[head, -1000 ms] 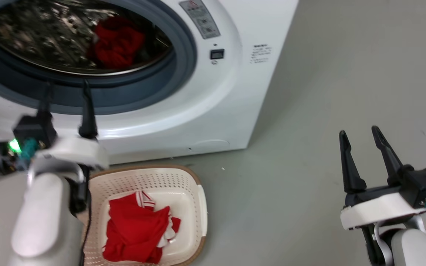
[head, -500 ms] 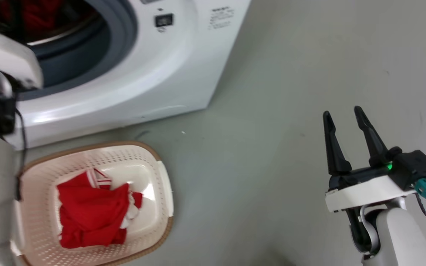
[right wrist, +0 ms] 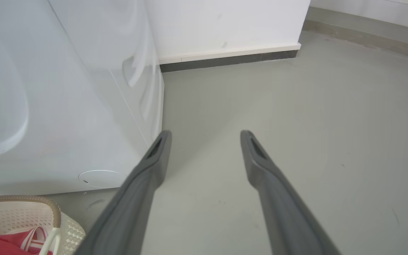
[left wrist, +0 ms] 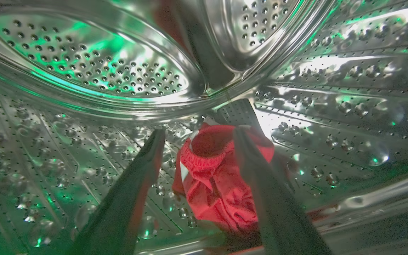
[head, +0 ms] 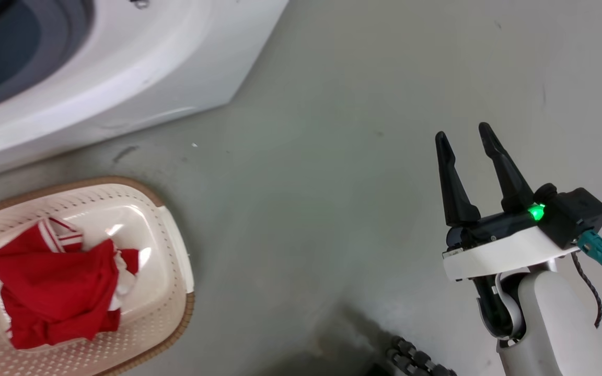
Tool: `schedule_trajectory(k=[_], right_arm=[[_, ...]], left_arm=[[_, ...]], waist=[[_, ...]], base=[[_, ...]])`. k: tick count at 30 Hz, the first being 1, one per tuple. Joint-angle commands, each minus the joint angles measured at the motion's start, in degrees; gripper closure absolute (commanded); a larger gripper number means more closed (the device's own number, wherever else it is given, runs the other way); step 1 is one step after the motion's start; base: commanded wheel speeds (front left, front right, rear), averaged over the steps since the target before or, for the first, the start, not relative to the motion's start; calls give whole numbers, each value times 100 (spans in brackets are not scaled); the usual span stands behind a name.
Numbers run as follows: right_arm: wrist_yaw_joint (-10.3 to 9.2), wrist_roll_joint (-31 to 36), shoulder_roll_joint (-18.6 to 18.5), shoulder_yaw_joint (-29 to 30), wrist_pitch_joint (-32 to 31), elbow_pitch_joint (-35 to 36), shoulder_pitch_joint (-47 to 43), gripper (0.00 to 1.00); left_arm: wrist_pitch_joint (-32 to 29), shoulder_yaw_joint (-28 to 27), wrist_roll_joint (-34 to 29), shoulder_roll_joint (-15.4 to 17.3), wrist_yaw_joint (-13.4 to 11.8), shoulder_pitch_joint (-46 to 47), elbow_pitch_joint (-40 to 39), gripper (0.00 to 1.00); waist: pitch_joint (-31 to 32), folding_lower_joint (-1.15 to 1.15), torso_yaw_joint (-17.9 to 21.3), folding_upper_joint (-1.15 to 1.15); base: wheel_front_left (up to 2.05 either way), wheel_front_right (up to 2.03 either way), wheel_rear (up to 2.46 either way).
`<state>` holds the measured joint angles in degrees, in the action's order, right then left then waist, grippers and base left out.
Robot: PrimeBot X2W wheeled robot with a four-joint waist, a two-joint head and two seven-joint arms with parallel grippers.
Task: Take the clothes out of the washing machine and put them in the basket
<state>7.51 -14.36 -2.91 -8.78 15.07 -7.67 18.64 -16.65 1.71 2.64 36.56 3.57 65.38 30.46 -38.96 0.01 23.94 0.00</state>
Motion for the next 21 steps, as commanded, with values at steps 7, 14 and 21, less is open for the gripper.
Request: schedule_trajectory(k=[7,14,21], right_arm=[[-4,-222,5,-209,10,92,192,0],[-4,-334,5,-363,10,151,276,0],[-4,-425,4,-504,11,161,245,0]], left_arm=[[-775,301,-226,440,202,925,102,0],[-1652,523,-222,742,313,1275,224,0],[-2192,524,-216,963,249,1189,161,0]], waist=[[-651,-1,386,0],[-963,-1,535,0],[-1128,-1,679,0]], base=[[0,0,0],[0,0,0],[0,0,0]])
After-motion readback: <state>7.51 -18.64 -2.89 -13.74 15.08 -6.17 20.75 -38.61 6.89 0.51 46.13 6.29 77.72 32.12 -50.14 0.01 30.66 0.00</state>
